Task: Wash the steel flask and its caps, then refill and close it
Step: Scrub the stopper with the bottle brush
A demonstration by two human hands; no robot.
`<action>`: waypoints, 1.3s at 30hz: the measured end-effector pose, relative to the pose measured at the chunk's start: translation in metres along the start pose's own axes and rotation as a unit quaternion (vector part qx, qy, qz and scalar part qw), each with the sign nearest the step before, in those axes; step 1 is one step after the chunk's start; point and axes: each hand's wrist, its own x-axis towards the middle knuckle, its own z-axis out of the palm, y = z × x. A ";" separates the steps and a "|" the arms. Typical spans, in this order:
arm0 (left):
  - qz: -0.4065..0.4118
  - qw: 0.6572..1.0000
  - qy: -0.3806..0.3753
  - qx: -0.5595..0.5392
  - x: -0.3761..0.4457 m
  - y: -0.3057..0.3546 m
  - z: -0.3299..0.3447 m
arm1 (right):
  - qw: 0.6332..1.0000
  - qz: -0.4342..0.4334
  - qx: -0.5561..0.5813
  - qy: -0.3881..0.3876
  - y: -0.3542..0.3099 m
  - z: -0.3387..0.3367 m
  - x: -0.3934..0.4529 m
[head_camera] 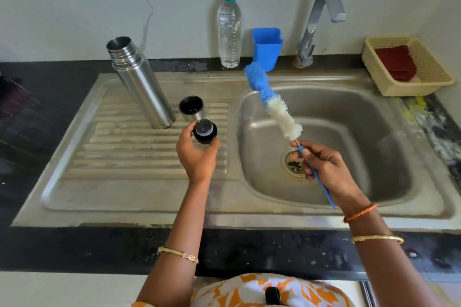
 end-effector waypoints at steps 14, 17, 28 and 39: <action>0.004 0.977 -0.082 0.199 0.051 -0.025 -0.037 | 0.964 -0.048 -0.210 0.155 0.024 0.074 0.017; 0.024 0.973 -0.087 0.214 0.052 -0.027 -0.037 | 0.938 -0.049 -0.278 0.202 0.021 0.082 0.018; 0.153 0.968 -0.006 0.200 0.020 0.003 -0.031 | 0.765 -0.133 -0.489 0.397 -0.008 0.084 0.014; 0.355 0.890 -0.221 0.181 0.076 0.117 0.088 | 0.629 -0.210 -0.597 0.451 -0.129 0.046 0.058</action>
